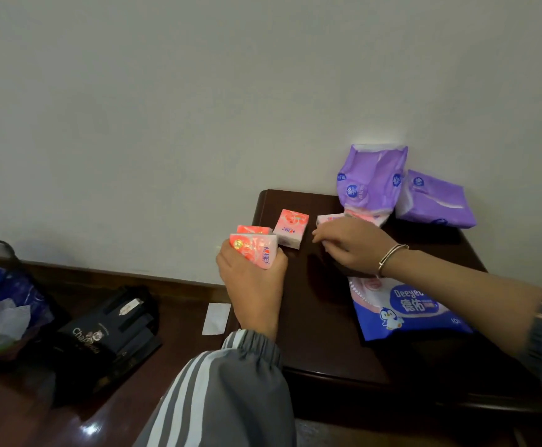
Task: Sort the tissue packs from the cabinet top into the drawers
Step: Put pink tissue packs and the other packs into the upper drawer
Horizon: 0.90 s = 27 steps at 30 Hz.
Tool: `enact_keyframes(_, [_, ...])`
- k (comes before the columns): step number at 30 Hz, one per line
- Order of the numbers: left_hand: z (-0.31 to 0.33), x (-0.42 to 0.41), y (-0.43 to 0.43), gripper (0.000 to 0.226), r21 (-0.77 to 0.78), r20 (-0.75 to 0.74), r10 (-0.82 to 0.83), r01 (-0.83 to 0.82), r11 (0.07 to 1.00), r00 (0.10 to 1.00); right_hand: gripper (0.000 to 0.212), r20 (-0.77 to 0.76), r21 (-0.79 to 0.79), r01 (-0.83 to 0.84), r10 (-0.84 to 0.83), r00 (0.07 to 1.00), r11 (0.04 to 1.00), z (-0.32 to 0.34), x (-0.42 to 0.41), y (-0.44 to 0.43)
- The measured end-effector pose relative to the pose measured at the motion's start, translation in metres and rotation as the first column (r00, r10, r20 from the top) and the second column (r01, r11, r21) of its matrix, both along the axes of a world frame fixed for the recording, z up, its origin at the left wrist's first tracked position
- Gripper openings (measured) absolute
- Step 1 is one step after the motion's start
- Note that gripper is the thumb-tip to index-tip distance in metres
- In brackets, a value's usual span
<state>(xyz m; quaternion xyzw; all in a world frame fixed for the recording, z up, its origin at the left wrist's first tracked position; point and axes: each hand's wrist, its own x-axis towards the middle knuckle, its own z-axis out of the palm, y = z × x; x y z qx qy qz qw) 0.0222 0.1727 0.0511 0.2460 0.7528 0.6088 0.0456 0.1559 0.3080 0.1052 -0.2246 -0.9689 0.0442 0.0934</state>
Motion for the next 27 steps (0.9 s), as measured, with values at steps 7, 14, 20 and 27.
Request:
enact_keyframes(7, [-0.001,-0.001,0.001,0.076,-0.006,-0.006,0.015,-0.015,1.0,1.0,0.075,0.039,-0.067,0.22,-0.218,0.975,0.973,0.01,-0.059,0.006])
enact_keyframes(14, [-0.003,-0.001,0.002,0.079,-0.073,-0.075,-0.027,0.021,0.997,0.997,0.073,0.208,-0.081,0.3,-0.278,0.938,0.951,-0.005,-0.081,0.011])
enact_keyframes(20, [-0.003,0.0,0.004,0.078,-0.125,-0.112,-0.036,0.022,0.992,0.993,0.073,-0.104,-0.246,0.269,-0.301,0.948,0.931,0.018,-0.041,0.027])
enact_keyframes(27, [-0.002,0.001,0.005,0.079,-0.171,-0.091,-0.06,0.044,0.984,0.994,0.09,0.347,-0.108,0.336,-0.281,0.894,0.936,0.015,-0.017,0.038])
